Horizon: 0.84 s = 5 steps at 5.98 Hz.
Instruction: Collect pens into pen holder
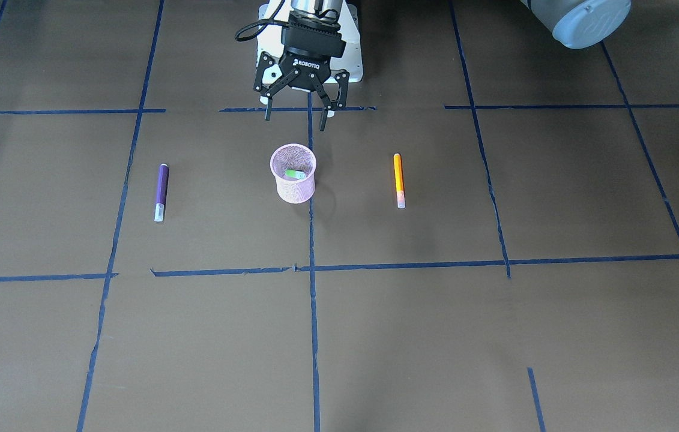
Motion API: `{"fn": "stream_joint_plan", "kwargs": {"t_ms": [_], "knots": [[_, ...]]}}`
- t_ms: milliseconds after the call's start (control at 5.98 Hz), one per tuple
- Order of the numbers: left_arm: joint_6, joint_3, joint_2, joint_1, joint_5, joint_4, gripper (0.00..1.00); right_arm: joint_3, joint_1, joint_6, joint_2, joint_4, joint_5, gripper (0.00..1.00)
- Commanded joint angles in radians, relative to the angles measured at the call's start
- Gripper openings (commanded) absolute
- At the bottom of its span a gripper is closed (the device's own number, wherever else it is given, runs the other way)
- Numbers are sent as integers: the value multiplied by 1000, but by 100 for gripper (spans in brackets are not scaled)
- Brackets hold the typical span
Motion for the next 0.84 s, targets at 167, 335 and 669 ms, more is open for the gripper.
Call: {"fn": "stream_joint_plan", "kwargs": {"t_ms": [167, 335, 669], "knots": [[8, -20, 66, -183, -494, 207, 99, 0, -22, 55, 5, 2, 13, 100], [96, -50, 134, -206, -550, 200, 99, -7, -45, 139, 6, 49, 0, 100], [148, -72, 167, -219, -551, 198, 99, -218, -118, 323, 11, 411, -40, 100]]}}
